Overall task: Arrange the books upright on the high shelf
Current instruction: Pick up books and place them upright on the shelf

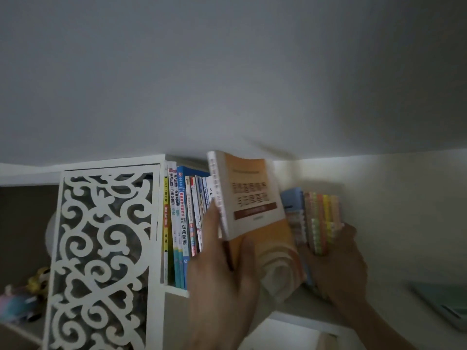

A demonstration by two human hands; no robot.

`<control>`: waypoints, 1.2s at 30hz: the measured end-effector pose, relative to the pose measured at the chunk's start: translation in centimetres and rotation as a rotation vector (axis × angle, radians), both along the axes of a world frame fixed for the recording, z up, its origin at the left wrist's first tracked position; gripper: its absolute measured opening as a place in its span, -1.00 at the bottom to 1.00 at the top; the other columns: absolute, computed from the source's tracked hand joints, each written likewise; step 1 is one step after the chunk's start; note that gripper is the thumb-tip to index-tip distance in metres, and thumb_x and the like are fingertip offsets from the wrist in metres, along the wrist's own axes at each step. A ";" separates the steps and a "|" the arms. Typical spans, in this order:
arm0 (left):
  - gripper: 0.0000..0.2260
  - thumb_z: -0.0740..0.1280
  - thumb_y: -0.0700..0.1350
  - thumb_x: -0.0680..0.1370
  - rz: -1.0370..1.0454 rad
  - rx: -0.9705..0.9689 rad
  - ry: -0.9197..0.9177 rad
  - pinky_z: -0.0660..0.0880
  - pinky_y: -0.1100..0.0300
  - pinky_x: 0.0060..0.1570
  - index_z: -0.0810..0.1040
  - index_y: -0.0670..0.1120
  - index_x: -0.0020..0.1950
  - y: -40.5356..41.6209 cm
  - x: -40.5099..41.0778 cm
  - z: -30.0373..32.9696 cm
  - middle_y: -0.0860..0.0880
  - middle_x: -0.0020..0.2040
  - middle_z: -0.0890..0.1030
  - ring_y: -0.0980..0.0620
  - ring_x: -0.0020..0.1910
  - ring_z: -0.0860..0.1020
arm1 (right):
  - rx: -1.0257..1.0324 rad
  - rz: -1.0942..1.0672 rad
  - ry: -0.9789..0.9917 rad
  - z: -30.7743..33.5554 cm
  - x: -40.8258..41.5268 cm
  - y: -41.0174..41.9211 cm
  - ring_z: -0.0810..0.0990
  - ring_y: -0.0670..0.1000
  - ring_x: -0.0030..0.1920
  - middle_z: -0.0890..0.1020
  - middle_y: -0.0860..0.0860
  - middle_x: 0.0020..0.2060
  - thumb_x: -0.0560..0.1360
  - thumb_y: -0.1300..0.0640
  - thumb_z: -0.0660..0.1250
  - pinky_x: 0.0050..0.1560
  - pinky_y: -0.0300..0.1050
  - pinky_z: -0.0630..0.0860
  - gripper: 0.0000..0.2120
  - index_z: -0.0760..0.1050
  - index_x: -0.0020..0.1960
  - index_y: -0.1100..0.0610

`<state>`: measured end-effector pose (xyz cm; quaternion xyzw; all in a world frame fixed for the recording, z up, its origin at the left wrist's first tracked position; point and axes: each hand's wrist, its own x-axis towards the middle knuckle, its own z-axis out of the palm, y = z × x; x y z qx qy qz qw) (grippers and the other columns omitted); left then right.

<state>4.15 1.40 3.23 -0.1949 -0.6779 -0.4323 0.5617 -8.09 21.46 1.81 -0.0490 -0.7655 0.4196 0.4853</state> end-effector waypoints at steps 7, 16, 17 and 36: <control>-0.52 0.17 0.10 0.70 -0.004 -0.068 -0.144 0.49 0.51 -0.37 0.06 0.15 0.57 6.5 -6.9 1.5 0.23 -0.27 0.53 0.35 -0.38 0.56 | -0.090 -0.054 0.056 0.2 1.9 3.8 0.63 0.34 -0.06 0.58 0.19 -0.03 0.31 -0.12 0.62 -0.10 0.14 0.54 -0.30 0.14 0.10 -0.01; -0.34 0.08 0.17 0.67 0.428 -0.361 -0.072 0.23 -0.05 0.49 0.10 -0.21 0.65 6.9 -10.8 -2.2 -0.21 0.59 0.26 -0.17 0.55 0.26 | -0.102 -0.045 0.030 0.4 3.3 1.0 0.62 0.35 -0.02 0.56 0.15 -0.05 0.25 -0.18 0.62 0.01 0.18 0.56 -0.26 0.12 0.09 -0.08; -0.34 0.04 0.17 0.69 0.424 -0.416 -0.042 0.07 -0.05 0.56 0.02 -0.20 0.66 6.2 -11.5 -2.1 -0.19 0.66 0.06 -0.14 0.64 0.05 | -0.089 -0.054 0.025 0.4 3.2 0.3 0.63 0.34 -0.01 0.58 0.17 -0.02 0.24 -0.20 0.62 0.01 0.17 0.54 -0.25 0.15 0.12 -0.06; -0.08 0.08 0.50 0.55 0.463 -0.873 0.057 0.04 -0.15 0.60 -0.02 -0.09 0.68 -0.2 -16.6 -3.1 -0.11 0.68 -0.09 -0.07 0.66 -0.11 | -0.043 -0.004 0.003 0.3 1.0 -2.4 0.63 0.24 0.02 0.55 0.01 0.02 0.26 -0.35 0.52 0.07 0.10 0.56 -0.26 0.16 0.19 -0.13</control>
